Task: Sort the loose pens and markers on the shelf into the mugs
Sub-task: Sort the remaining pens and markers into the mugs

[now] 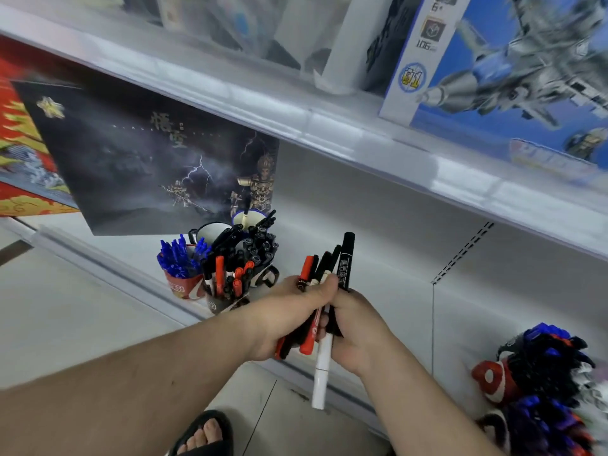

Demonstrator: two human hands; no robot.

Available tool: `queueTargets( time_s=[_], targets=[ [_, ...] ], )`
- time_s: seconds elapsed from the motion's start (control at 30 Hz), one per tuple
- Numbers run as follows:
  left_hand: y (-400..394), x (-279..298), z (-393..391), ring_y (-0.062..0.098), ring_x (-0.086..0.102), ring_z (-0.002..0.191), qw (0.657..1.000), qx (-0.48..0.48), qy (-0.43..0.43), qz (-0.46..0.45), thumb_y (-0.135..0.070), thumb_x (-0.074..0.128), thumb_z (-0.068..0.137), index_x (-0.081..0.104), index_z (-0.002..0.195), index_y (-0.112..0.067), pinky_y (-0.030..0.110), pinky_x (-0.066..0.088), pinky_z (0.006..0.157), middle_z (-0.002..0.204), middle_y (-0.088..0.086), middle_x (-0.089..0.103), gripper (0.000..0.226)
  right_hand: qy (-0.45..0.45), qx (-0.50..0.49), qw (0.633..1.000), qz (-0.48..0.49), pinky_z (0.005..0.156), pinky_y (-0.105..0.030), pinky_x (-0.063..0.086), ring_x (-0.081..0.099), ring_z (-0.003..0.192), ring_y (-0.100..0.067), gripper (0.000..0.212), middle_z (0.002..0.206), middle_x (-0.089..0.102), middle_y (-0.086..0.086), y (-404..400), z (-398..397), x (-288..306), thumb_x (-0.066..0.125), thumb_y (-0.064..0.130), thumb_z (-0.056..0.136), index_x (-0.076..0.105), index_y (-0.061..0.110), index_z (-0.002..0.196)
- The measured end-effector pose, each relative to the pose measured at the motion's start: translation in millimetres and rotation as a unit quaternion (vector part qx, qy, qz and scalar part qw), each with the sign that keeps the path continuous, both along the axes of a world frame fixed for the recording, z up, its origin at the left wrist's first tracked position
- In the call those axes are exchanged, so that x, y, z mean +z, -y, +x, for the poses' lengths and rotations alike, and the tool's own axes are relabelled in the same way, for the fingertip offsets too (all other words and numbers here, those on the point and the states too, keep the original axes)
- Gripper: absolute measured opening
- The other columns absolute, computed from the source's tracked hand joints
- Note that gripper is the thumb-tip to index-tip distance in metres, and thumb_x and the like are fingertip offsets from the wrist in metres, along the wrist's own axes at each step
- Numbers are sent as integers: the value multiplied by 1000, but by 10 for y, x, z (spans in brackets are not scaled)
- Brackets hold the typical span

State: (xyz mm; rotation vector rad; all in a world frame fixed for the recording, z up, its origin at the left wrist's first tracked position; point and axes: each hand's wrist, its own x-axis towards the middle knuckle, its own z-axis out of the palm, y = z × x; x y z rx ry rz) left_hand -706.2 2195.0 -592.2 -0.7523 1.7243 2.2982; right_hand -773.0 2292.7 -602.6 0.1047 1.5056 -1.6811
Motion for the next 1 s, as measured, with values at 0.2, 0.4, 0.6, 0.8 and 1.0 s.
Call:
queueTargets(
  time_s=[0.2, 0.4, 0.6, 0.8, 1.0],
  targets=[
    [48, 57, 89, 15, 58, 56, 995, -38, -93, -19, -34, 72, 77, 57, 93, -5, 25, 52, 57, 64, 5, 58, 36, 42, -16, 999, -12, 43, -21, 34, 39, 47, -10, 12, 56, 50, -2, -63, 114, 179, 69, 16, 88, 68, 6, 82],
    [45, 153, 95, 14, 58, 57, 993, -29, -108, -41, -7, 62, 93, 60, 74, -9, 23, 50, 56, 62, 4, 57, 20, 58, -90, 993, -51, 84, -39, 49, 52, 81, -28, 36, 93, 61, -16, -49, 108, 269, 65, 32, 93, 69, 0, 109],
    [106, 107, 25, 16, 44, 67, 995, 17, -22, -91, -15, 66, 88, 50, 72, -16, 28, 38, 64, 68, 1, 45, 23, 70, -203, 973, -81, 52, -26, 41, 45, 54, -16, 13, 70, 50, -4, -109, 2, 412, 60, 13, 95, 61, 5, 84],
    [61, 138, 63, 14, 62, 79, 994, -101, 1, -44, -30, 62, 95, 66, 93, -14, 22, 52, 64, 85, 3, 64, 16, 74, -190, 977, -66, 72, -36, 53, 57, 64, -23, 14, 64, 57, -6, -51, -23, 404, 59, 18, 96, 61, 6, 89],
    [71, 135, 79, 22, 72, 78, 992, -121, -3, -35, -5, 66, 91, 66, 113, 0, 35, 59, 68, 99, 16, 69, 22, 49, -142, 987, -50, 71, -40, 57, 70, 92, -33, 35, 102, 71, -17, 33, -6, 393, 61, 32, 95, 66, 3, 114]
  ],
)
